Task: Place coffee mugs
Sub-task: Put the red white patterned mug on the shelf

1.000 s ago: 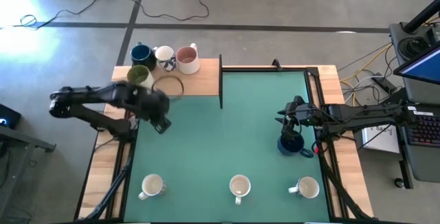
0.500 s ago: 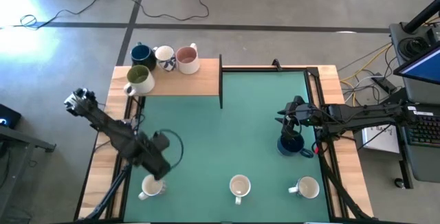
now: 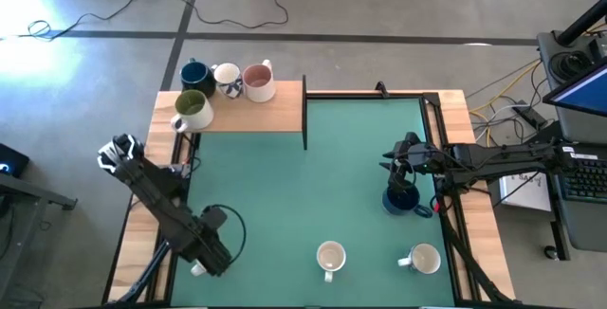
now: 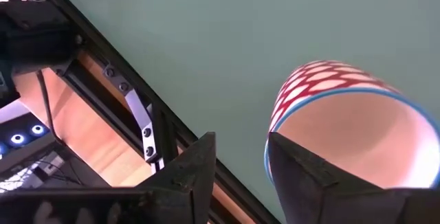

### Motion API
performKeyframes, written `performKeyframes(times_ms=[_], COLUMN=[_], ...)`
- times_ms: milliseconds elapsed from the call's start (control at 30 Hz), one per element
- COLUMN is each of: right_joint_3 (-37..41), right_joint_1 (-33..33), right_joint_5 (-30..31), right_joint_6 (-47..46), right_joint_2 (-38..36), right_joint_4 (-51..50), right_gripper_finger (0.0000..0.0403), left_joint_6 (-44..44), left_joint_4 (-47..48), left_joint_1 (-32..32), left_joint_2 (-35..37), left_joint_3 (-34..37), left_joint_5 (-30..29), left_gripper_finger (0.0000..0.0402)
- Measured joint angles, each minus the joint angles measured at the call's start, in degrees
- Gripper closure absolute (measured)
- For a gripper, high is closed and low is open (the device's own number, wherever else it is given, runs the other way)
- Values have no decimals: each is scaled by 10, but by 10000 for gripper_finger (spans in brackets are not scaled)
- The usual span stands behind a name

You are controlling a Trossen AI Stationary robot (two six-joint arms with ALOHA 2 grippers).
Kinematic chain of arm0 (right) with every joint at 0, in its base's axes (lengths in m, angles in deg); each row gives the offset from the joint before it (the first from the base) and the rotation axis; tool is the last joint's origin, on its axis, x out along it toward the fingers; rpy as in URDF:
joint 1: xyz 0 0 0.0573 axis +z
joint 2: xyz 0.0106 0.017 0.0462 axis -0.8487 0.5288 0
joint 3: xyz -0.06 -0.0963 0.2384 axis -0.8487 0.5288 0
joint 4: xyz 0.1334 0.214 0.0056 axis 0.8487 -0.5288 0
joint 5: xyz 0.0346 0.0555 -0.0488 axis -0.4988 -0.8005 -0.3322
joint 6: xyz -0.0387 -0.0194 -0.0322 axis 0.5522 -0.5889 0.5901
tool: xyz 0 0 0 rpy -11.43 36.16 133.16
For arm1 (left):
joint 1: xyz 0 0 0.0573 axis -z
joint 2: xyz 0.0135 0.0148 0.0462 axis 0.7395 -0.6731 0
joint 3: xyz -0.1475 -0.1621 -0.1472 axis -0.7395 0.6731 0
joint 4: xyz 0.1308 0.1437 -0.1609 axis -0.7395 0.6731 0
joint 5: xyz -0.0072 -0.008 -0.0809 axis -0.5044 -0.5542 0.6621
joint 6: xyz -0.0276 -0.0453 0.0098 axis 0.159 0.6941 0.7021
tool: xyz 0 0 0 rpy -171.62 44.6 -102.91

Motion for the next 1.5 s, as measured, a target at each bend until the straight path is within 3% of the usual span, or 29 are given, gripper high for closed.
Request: performKeyframes(times_ms=[200,533,1000,1500], right_joint_3=[0,0,0,0], right_joint_1=[0,0,0,0], right_joint_5=[0,0,0,0], right_joint_6=[0,0,0,0], right_joint_2=[0,0,0,0], right_joint_4=[0,0,0,0], right_gripper_finger=[266,266,266,266], left_joint_6=[2,7,6,-7], left_joint_4=[-7,-106,-99,-212], left_joint_1=[7,7,8,8], left_joint_2=[-5,19,42,36], left_joint_3=[13,87,17,95], left_joint_5=[0,7,-3,-1], left_gripper_finger=[276,276,276,277])
